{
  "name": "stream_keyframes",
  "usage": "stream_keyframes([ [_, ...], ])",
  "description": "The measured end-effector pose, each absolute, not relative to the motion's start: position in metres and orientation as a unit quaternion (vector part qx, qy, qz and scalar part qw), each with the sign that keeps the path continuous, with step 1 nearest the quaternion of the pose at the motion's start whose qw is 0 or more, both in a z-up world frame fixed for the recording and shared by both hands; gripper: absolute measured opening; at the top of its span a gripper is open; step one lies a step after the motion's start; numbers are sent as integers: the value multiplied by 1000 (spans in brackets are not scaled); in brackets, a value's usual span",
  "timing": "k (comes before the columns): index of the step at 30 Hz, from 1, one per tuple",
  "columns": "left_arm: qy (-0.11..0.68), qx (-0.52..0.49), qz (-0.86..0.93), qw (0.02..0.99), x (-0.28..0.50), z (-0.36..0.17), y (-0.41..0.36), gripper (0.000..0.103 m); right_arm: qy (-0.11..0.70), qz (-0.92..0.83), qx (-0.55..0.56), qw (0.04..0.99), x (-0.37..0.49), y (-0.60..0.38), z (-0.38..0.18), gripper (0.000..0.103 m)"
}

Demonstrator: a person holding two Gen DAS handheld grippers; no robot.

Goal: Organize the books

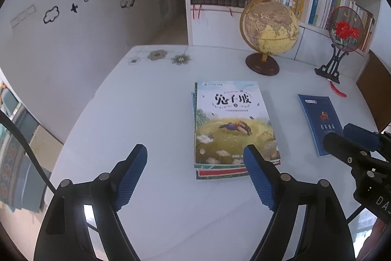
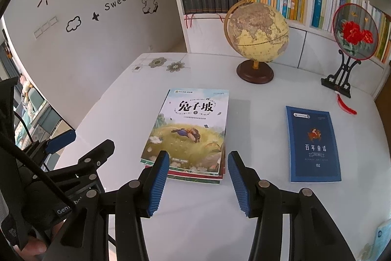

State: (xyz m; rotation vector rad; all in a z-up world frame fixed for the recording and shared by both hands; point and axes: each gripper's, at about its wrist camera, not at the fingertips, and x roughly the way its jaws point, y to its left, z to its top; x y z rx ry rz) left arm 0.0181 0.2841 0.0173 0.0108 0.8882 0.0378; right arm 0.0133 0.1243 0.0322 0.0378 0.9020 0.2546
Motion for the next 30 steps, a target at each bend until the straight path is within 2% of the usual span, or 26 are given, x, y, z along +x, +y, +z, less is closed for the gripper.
stream_keyframes([
  [6, 445, -20, 16, 895, 21, 13, 288, 83, 430, 122, 13, 894, 12, 126, 34, 49],
  [30, 444, 17, 66, 894, 27, 9, 291, 83, 438, 124, 13, 890, 18, 128, 28, 49],
])
